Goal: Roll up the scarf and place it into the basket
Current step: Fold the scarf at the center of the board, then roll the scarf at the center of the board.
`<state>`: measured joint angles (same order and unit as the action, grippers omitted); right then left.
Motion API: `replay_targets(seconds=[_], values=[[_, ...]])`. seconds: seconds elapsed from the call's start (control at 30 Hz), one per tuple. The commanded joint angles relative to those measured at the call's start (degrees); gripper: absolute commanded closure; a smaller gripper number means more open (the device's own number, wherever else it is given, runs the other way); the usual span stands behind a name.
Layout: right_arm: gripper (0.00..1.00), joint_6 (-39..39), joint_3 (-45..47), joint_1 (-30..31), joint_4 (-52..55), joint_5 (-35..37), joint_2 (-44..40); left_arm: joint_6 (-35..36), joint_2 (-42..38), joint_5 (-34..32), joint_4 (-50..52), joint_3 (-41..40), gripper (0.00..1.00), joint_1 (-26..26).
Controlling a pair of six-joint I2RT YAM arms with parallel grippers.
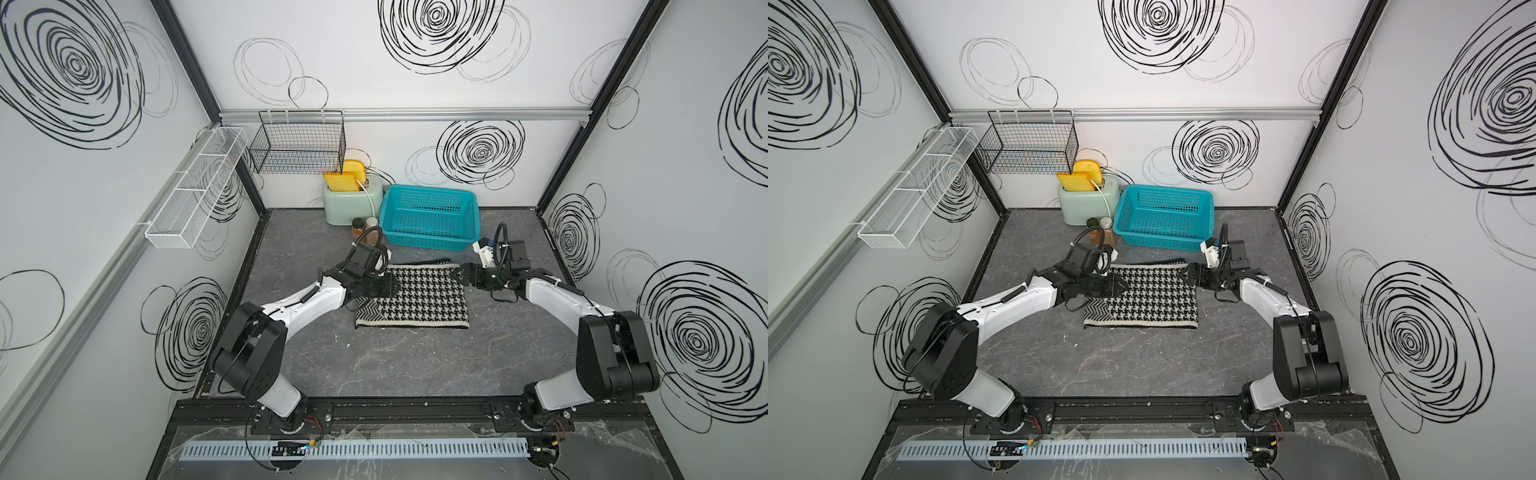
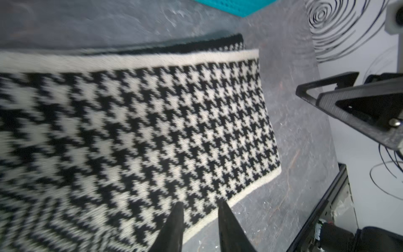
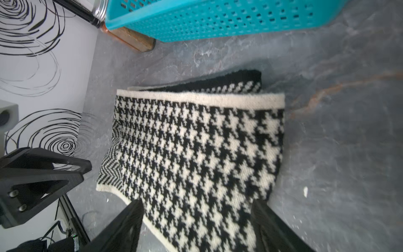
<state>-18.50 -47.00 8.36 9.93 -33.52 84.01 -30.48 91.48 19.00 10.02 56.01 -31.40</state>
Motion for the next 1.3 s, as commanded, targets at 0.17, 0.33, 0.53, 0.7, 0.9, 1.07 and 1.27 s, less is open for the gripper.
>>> replay_targets(seconds=[0.17,0.33,0.53,0.7,0.9,1.07,1.27], values=[[0.18,4.23,4.44,-1.24,2.83,-3.74,4.55,-1.87,3.17,-2.42,-2.49,-8.36,0.71,1.98],[0.19,3.22,9.14,-1.33,-1.28,-6.08,7.2,-2.0,1.08,-2.12,-3.08,-12.27,0.71,2.55],[0.29,3.51,12.68,-1.51,-1.89,-6.98,7.11,-4.23,-0.18,-0.6,-4.41,-15.66,0.72,2.84],[0.32,3.19,11.76,-2.47,-0.78,-6.98,7.24,-5.01,-2.01,-2.68,2.12,-3.49,0.69,-2.67],[0.55,-1.5,14.32,-2.47,-4.87,-9.46,7.95,-9.08,12.44,1.14,-0.6,14.3,0.71,-7.71],[0.77,-1.79,14.91,-2.54,-5.3,-9.87,6.2,-12.2,22.31,2.17,-4.02,20.26,0.74,-10.36],[1.0,-2.59,14.42,-4.13,-2.76,-10.65,-0.97,-11.91,24.08,1.96,-4.43,18.19,0.74,-11.04]])
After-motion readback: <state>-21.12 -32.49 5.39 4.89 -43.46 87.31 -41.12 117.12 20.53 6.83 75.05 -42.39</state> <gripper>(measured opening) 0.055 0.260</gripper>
